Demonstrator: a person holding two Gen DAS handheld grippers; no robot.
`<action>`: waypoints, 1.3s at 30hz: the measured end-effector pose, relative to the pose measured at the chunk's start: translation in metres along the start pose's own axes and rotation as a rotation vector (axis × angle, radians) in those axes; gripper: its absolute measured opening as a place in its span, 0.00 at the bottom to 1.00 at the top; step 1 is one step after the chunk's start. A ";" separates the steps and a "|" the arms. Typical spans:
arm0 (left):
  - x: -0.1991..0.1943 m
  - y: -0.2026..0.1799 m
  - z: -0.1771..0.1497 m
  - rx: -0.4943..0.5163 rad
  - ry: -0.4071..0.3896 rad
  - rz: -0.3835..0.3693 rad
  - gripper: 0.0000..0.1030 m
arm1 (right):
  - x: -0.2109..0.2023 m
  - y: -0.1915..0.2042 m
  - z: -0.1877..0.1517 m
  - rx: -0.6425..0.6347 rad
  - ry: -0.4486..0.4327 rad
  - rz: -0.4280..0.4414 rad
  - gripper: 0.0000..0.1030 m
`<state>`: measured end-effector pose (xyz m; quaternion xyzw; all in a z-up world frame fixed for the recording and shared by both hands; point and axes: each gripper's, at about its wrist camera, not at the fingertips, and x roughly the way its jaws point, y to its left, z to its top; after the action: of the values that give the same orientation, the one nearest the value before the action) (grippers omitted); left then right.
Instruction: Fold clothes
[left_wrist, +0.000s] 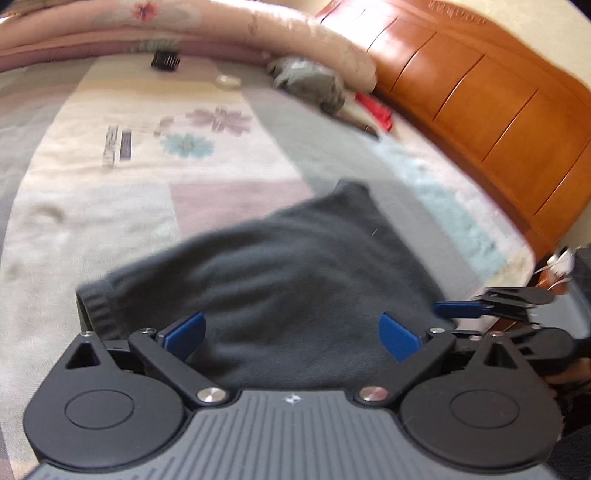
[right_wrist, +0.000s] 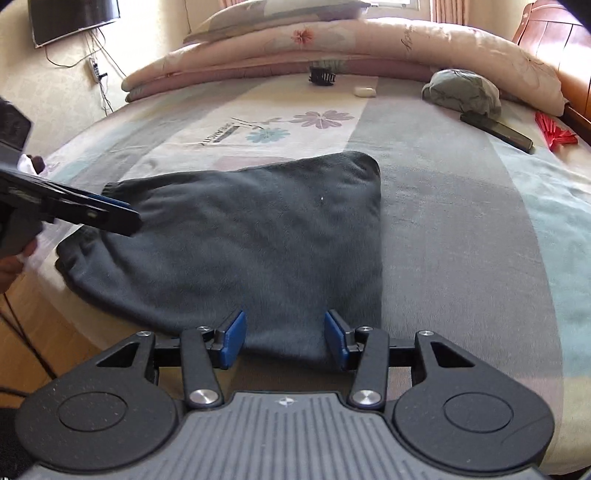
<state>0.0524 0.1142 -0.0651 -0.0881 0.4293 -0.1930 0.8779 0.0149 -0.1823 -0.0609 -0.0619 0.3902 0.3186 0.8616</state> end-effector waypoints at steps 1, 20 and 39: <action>0.000 0.003 -0.003 -0.006 -0.002 0.004 0.97 | -0.007 -0.001 -0.003 0.000 -0.006 -0.005 0.52; 0.010 -0.021 0.006 0.015 0.031 0.046 0.97 | -0.003 0.025 -0.012 -0.415 -0.021 -0.364 0.69; 0.003 -0.016 0.011 0.030 -0.017 0.049 0.98 | -0.021 0.006 0.025 -0.152 -0.109 -0.128 0.76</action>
<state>0.0583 0.0989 -0.0553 -0.0662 0.4208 -0.1769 0.8873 0.0170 -0.1793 -0.0276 -0.1346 0.3128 0.2947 0.8928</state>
